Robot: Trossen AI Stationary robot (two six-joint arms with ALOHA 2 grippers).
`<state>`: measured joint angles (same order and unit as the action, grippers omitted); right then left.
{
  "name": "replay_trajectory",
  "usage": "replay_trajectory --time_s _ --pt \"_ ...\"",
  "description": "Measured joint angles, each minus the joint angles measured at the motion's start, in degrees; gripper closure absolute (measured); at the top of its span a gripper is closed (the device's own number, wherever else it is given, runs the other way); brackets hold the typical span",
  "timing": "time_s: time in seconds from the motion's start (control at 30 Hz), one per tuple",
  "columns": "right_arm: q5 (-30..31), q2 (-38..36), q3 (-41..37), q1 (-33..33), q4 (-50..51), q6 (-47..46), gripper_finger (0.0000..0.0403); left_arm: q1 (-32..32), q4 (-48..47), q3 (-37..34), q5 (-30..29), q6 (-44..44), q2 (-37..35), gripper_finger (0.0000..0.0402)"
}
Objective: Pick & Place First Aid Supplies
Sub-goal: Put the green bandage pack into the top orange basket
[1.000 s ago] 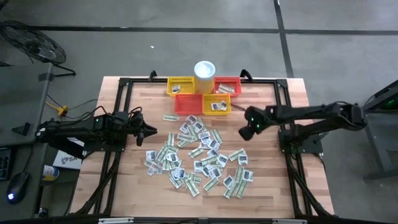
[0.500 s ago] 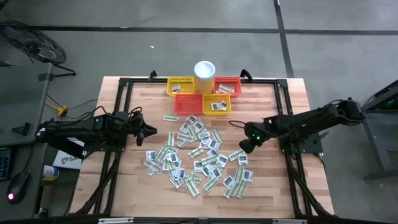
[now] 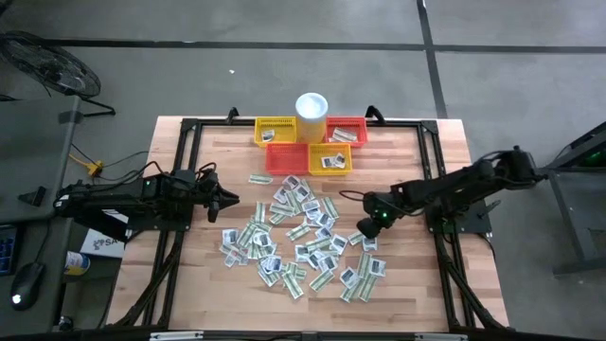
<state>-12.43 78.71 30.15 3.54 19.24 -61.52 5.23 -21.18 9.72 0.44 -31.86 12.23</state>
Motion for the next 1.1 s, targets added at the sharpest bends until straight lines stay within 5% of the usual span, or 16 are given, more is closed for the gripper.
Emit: replay_trajectory --time_s 0.3,0.77,1.1 --pt "-1.38 2.81 0.12 -0.05 -2.65 0.02 0.0254 0.01 0.0 0.0 0.01 0.02 0.0 0.0321" --pt "-0.06 3.07 0.0 0.02 -0.27 1.88 0.0392 0.01 0.01 0.0 0.01 0.0 0.0 0.0321" --pt "1.77 1.29 0.3 0.08 0.23 1.94 0.0402 0.01 0.01 0.0 0.01 0.02 0.0 0.0321"
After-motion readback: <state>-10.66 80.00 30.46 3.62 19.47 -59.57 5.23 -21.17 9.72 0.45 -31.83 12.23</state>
